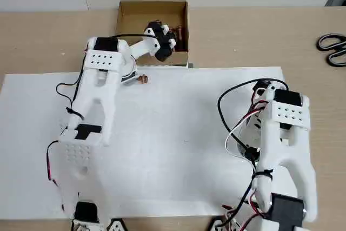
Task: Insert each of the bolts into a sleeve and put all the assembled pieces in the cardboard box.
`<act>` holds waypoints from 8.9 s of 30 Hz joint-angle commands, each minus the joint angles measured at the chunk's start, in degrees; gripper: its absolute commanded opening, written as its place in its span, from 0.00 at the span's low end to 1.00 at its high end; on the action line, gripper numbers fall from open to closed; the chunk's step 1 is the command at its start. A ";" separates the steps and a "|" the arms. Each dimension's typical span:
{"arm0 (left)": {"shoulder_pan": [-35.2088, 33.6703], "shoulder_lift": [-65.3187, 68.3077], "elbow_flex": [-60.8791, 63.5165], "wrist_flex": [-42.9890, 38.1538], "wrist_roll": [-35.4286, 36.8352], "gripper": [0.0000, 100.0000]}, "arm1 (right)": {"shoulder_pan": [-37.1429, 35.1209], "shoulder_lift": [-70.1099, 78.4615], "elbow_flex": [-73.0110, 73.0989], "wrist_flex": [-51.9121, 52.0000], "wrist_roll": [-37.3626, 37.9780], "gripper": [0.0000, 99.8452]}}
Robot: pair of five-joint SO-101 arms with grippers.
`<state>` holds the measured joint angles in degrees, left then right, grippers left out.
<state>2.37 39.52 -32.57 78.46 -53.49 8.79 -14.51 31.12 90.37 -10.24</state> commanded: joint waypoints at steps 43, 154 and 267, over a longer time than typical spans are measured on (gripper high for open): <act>2.73 9.05 -30.02 21.98 -2.55 0.01 | 0.04 -2.07 -0.09 -0.57 -0.44 0.00; 25.93 -141.19 104.31 -30.86 92.13 0.01 | -53.67 -89.19 44.04 -39.52 20.48 0.00; 0.35 -141.54 128.84 -29.71 52.04 0.01 | -26.07 -89.19 45.01 -33.80 7.30 0.00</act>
<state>2.20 -101.49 96.66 48.31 -0.48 -17.93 -103.03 77.27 56.44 -2.42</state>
